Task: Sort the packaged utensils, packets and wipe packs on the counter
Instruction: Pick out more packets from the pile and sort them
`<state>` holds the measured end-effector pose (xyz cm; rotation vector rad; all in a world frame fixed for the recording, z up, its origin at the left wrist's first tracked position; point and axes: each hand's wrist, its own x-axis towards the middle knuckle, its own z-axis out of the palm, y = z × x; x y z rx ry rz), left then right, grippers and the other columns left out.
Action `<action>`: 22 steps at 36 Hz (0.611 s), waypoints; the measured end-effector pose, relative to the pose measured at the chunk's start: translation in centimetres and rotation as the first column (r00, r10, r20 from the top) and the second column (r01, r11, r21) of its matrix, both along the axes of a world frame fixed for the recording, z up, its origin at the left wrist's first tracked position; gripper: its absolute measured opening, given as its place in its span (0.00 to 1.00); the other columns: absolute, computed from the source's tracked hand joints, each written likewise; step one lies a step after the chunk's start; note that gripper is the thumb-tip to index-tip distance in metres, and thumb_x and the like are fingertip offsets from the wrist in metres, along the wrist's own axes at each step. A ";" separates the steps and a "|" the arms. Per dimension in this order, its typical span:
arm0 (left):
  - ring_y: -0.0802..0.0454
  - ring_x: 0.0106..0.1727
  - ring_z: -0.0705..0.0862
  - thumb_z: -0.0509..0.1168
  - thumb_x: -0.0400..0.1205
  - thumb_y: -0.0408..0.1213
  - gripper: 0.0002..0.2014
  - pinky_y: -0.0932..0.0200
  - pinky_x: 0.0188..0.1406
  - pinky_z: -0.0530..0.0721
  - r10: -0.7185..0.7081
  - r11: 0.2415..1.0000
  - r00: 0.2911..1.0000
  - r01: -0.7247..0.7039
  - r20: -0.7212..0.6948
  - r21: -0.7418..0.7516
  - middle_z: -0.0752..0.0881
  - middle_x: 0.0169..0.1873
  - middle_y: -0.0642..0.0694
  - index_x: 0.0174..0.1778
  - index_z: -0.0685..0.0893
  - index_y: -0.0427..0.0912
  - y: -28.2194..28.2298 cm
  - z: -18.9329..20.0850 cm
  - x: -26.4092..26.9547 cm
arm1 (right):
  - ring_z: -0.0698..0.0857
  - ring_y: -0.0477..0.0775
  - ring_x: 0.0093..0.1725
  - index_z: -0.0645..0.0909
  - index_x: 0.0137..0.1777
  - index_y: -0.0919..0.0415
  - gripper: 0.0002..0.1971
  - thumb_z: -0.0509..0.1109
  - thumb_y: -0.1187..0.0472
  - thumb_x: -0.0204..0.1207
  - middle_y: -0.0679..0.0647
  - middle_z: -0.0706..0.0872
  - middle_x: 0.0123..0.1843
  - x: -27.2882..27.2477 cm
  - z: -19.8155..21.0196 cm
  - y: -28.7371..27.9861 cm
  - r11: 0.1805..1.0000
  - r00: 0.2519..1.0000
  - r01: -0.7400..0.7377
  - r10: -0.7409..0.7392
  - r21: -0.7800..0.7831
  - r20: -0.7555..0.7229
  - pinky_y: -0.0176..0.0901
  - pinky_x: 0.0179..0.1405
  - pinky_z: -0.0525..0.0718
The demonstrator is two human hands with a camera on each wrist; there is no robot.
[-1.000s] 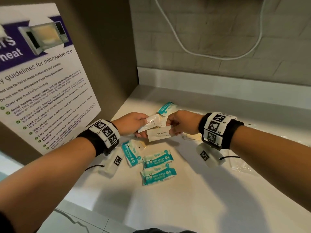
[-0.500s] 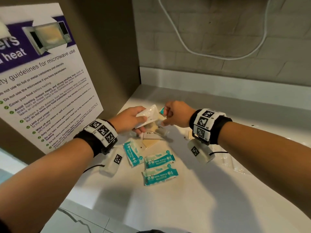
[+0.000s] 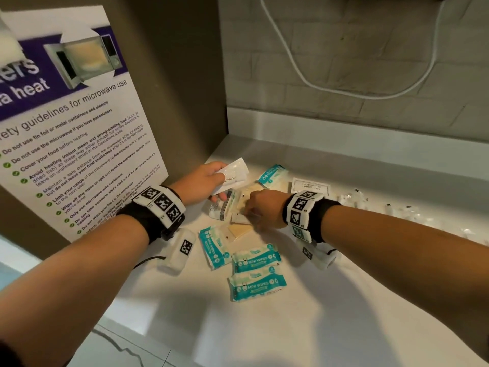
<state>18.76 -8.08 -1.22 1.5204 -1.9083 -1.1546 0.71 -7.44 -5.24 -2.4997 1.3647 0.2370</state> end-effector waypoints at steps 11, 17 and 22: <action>0.45 0.43 0.92 0.57 0.87 0.27 0.09 0.56 0.40 0.90 0.042 0.999 0.998 -0.043 -0.054 -0.018 0.84 0.59 0.38 0.58 0.75 0.43 -1.5 -1.7 1.0 | 0.82 0.47 0.47 0.88 0.55 0.58 0.09 0.69 0.62 0.78 0.49 0.88 0.50 -2.3 2.0 -1.9 0.988 0.949 0.147 -0.151 0.037 0.278 0.37 0.52 0.78; 0.40 0.49 0.91 0.57 0.87 0.28 0.10 0.56 0.44 0.91 0.038 0.997 0.997 -0.042 -0.067 -0.062 0.87 0.54 0.38 0.61 0.77 0.43 -1.9 -1.5 0.7 | 0.79 0.56 0.45 0.81 0.56 0.64 0.10 0.65 0.60 0.80 0.58 0.85 0.50 -3.9 2.9 -3.9 0.918 0.881 0.398 -0.385 0.010 0.277 0.41 0.43 0.72; 0.45 0.46 0.90 0.55 0.88 0.30 0.10 0.50 0.49 0.90 0.021 0.996 0.999 -0.025 -0.043 -0.090 0.88 0.53 0.39 0.61 0.77 0.45 -2.3 -1.1 0.6 | 0.76 0.57 0.46 0.81 0.56 0.64 0.15 0.63 0.53 0.82 0.61 0.83 0.53 -3.5 1.9 -4.3 0.918 0.919 0.394 -0.390 0.053 -0.062 0.44 0.47 0.73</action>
